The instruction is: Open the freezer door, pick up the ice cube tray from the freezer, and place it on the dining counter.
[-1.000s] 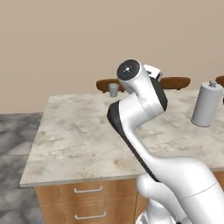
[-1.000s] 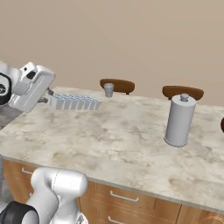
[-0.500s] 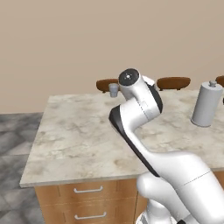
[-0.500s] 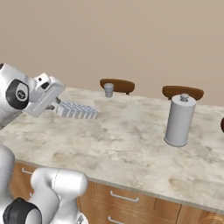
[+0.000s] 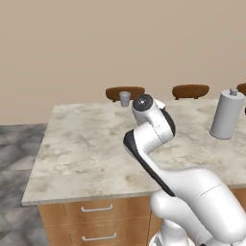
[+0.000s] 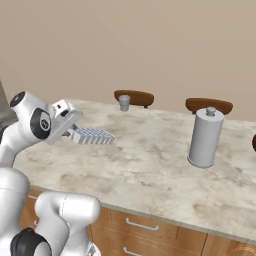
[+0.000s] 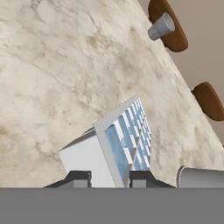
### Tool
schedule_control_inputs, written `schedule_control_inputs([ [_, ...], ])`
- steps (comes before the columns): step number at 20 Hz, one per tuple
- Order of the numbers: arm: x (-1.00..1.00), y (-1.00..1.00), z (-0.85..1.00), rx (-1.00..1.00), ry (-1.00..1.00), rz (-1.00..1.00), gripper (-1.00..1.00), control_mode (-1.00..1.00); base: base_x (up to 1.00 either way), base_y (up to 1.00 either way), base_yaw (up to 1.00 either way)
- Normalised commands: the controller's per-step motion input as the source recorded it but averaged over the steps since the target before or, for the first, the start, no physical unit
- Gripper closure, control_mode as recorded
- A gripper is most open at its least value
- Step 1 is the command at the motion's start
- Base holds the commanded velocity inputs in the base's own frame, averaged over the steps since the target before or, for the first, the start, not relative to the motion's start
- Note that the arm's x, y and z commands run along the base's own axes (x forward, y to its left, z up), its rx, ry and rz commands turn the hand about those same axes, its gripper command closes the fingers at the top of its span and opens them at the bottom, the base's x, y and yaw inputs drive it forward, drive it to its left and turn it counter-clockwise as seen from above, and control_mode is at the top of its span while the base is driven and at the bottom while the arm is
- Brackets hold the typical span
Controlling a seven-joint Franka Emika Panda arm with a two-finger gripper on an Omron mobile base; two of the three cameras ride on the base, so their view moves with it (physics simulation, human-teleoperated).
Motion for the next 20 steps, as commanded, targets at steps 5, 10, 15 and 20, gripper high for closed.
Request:
schedule_control_inputs([
  [5, 0.44, 0.0, -0.43, 0.0, 0.0, 0.01, 1.0, -1.0, 0.0, 0.0, 0.0],
  [10, 0.49, 0.0, -0.3, 0.0, 0.0, 0.0, 1.0, -1.0, 0.0, 0.0, 0.0],
  [15, 0.64, 0.0, -0.3, 0.0, 0.0, 0.0, 1.0, -1.0, 0.0, 0.0, 0.0],
  [20, 0.6, 0.0, -0.29, 0.0, 0.0, 0.0, 1.0, -1.0, 0.0, 0.0, 0.0],
])
